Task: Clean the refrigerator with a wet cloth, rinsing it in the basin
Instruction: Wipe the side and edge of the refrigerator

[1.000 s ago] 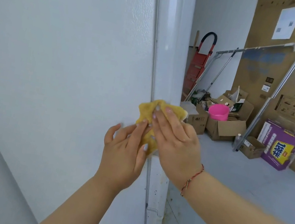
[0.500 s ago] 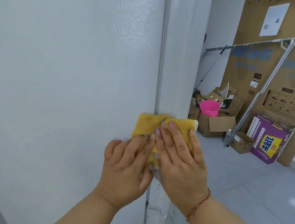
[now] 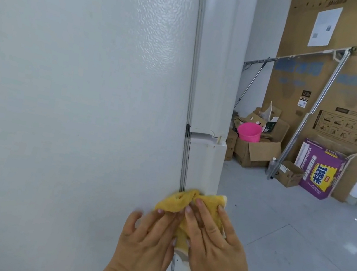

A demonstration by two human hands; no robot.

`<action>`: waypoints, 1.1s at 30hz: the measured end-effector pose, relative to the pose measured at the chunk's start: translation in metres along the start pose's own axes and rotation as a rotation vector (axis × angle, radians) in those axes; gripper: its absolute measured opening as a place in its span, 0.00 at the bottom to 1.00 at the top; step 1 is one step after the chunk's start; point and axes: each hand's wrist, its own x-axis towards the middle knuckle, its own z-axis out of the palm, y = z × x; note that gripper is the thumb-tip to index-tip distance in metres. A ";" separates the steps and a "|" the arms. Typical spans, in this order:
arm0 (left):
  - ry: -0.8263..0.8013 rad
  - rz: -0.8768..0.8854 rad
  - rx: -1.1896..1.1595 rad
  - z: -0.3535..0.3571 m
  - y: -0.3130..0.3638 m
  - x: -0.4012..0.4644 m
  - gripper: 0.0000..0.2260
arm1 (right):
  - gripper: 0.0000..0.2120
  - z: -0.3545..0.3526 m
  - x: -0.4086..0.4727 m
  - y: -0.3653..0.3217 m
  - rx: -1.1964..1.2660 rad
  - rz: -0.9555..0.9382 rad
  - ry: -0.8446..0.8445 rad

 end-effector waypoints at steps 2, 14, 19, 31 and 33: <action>-0.027 0.017 0.020 -0.004 -0.003 0.001 0.21 | 0.24 -0.002 -0.002 0.001 -0.016 -0.006 -0.045; 0.184 -0.058 0.038 -0.039 -0.023 0.104 0.21 | 0.26 -0.055 0.091 0.045 -0.082 0.115 0.316; 0.159 -0.023 0.021 -0.031 -0.018 0.079 0.21 | 0.24 -0.039 0.063 0.022 -0.157 0.129 0.268; 0.210 -0.058 -0.045 0.012 0.005 0.014 0.18 | 0.25 0.000 0.011 0.001 0.006 0.125 0.287; 0.241 -0.078 -0.055 0.020 0.012 0.005 0.18 | 0.25 0.008 0.002 -0.001 0.006 0.113 0.319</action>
